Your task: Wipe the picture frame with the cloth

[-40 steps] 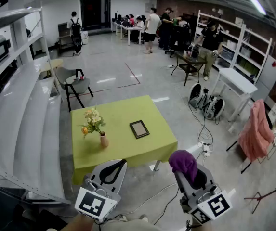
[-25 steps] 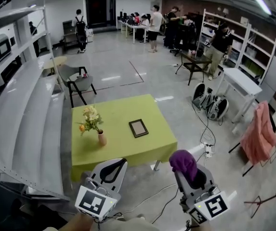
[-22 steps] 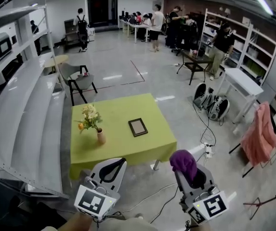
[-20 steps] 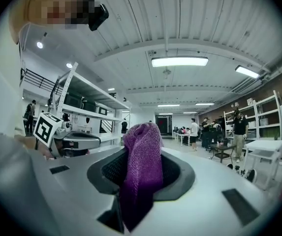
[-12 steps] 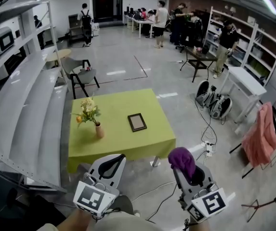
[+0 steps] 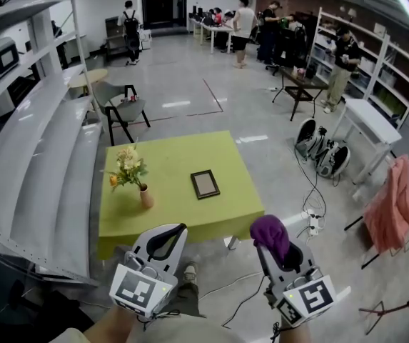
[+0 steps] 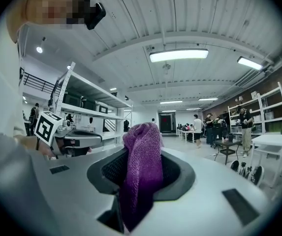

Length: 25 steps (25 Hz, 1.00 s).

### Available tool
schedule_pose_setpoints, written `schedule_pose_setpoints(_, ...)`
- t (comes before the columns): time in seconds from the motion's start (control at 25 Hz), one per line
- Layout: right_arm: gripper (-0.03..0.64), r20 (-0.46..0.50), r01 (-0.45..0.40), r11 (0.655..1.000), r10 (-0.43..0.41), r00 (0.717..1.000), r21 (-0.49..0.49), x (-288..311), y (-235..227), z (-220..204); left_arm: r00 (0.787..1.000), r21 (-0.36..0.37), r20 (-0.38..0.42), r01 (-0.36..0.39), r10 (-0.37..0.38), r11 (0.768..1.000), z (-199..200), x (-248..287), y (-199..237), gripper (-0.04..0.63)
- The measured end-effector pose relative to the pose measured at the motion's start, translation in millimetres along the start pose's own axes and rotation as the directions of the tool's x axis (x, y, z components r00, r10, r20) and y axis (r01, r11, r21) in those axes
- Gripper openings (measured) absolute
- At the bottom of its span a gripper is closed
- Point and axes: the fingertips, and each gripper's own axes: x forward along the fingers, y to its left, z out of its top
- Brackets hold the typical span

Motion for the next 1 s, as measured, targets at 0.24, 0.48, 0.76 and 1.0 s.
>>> schedule_pose_setpoints(0.24, 0.127, -0.034, -0.019, 1.000, 0.019, 0.999, 0.011, 43, -27, -8, 1.000, -0.010, -0.026, -0.002, 0.002, 1.000, -12, 43, 27, 0.008)
schedule_pose_setpoints(0.48, 0.127, -0.090, -0.032, 0.999, 0.033, 0.995, 0.021, 107, -54, -18, 0.998, -0.028, -0.055, 0.010, -0.012, 1.000, -31, 96, 68, 0.008)
schedule_pose_setpoints(0.76, 0.127, -0.152, -0.052, 0.998, 0.056, 0.987, 0.030, 193, -82, -27, 0.993, -0.042, -0.114, 0.037, -0.041, 0.998, -61, 159, 125, 0.008)
schedule_pose_setpoints(1.0, 0.127, -0.228, -0.085, 0.996, 0.091, 0.970, 0.035, 269, -102, -49, 0.980, -0.077, -0.184, 0.061, -0.075, 0.995, -99, 208, 167, 0.008)
